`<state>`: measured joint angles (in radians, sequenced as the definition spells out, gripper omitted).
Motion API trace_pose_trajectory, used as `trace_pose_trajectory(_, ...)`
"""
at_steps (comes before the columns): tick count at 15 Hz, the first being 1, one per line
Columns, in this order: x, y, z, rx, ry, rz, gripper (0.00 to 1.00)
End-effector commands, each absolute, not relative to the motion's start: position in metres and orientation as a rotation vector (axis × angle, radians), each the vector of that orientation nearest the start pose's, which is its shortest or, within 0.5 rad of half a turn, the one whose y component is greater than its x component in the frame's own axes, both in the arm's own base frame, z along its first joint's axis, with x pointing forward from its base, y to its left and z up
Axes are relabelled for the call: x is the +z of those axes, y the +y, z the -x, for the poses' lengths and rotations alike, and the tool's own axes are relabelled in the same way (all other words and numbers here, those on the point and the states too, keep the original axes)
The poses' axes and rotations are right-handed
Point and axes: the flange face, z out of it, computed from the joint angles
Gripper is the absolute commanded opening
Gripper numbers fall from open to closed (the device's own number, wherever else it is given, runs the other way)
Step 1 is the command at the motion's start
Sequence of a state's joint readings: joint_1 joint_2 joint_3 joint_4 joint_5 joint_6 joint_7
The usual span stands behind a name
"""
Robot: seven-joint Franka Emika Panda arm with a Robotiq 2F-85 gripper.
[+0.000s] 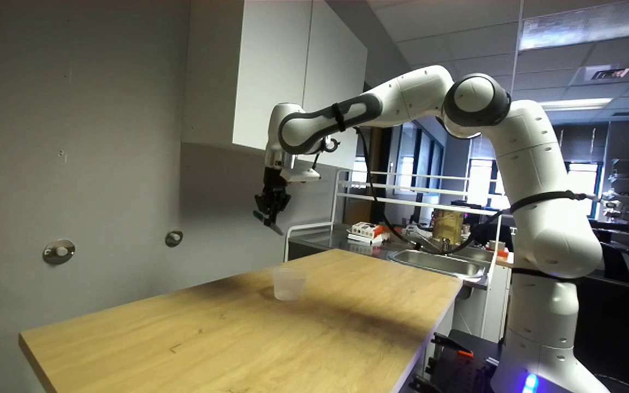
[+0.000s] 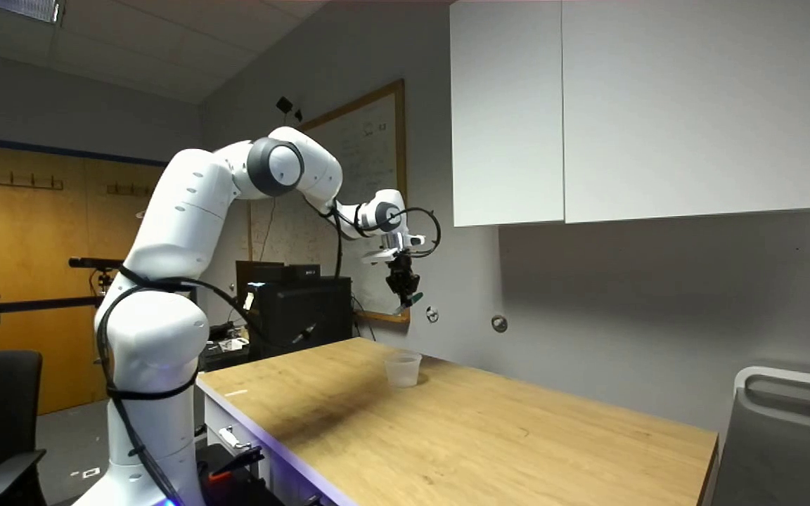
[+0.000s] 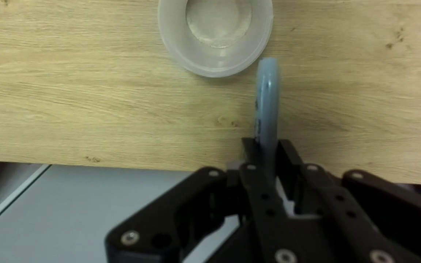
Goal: Pick up the green marker and put it in the cup
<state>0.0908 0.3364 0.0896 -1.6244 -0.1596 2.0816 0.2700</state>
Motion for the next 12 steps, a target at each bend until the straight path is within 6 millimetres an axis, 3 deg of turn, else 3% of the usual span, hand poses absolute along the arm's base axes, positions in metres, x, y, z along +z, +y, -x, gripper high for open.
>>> trace_pose_trajectory(1, 0.424, 0.099, -0.685, -0.21, 0.132, 3.191, 0.06)
trace_pose_trajectory(12, 0.369, 0.062, -0.657, -0.239, 0.313, 3.109, 0.07)
